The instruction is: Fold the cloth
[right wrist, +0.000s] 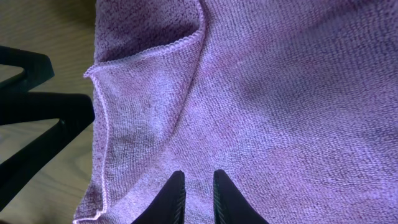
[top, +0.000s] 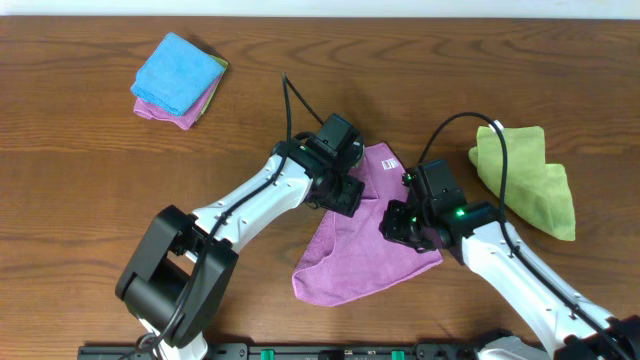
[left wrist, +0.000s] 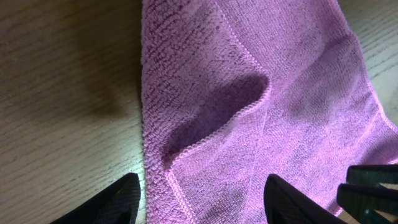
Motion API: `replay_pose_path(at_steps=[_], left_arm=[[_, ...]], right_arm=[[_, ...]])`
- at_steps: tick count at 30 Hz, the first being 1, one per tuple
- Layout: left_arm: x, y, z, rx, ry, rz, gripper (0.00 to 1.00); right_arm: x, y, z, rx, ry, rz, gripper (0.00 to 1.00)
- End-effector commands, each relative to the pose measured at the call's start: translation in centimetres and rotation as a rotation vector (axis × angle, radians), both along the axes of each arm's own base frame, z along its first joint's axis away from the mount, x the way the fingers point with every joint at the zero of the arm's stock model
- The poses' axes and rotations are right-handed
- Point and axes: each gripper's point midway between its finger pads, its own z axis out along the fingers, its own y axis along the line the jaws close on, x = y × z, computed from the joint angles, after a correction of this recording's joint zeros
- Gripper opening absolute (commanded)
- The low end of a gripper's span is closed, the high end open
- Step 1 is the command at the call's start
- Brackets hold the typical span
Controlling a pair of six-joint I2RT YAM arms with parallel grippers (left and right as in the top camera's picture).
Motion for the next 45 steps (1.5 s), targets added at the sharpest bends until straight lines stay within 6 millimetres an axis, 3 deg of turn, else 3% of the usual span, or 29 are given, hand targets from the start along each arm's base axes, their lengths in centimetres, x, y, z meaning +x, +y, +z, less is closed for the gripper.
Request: replay_pose_path(at_steps=[1,16,34,45], left_arm=[[0.3,0.6,-0.9,0.034,0.003,0.026,0.65],[-0.5,0.4,-4.4,0.055,0.122,0.1,0.65],[-1.0,-0.5,-3.9,0.0,0.167,0.117,0.56],[0.6,-0.9,-2.3,-0.015,0.122,0.12,0.54]], right_arm=[[-0.1,0.0,0.1,0.017,0.005,-0.005,0.17],[-0.3,0.0,0.1,0.02,0.012,-0.002,0.17],[-0.3,0.0,0.1,0.016,0.006,0.014,0.17],[-0.3,0.0,0.1,0.017,0.006,0.015,0.17]])
